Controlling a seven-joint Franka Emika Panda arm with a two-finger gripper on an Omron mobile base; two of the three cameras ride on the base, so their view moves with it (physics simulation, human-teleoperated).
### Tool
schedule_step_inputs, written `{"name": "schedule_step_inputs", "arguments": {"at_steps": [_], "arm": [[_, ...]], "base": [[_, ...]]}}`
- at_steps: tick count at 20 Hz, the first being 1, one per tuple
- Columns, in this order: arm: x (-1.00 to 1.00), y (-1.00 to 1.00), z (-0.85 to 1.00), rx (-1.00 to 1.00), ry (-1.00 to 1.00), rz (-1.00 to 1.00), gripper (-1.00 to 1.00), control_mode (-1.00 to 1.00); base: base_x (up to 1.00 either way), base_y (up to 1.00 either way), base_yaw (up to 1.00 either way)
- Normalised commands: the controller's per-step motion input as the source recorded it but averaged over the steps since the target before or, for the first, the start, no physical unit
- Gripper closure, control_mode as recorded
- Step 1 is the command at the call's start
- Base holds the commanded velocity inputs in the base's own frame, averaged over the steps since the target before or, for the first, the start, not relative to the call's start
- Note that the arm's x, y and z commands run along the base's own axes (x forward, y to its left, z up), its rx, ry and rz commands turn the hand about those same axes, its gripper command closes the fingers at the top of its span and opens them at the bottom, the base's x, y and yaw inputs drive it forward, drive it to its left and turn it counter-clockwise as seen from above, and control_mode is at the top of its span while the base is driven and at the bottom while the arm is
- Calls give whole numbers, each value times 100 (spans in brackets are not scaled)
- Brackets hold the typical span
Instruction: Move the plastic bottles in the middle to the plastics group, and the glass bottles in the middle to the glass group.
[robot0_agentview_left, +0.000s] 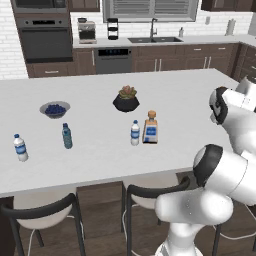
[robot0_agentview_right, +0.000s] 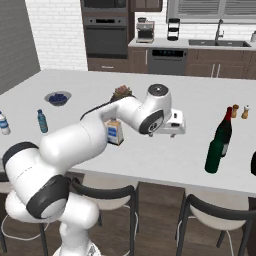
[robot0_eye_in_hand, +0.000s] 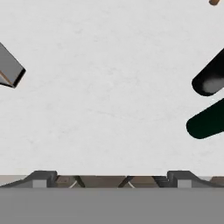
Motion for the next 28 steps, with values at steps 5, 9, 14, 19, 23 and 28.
{"name": "schedule_step_inputs", "arguments": {"at_steps": [5, 9, 14, 19, 23, 28], "arm": [[0, 66, 17, 0, 15, 21, -100, -100], [0, 16, 32, 0, 3, 16, -100, -100], [24, 64, 19, 0, 13, 17, -100, -100], [48, 85, 5, 0, 6, 3, -100, -100], [57, 98, 0, 0, 0, 0, -100, -100], [59, 76, 0, 0, 0, 0, -100, -100]], "base": [[0, 0, 0], [0, 0, 0], [0, 0, 0], [0, 0, 0], [0, 0, 0], [0, 0, 0]]}}
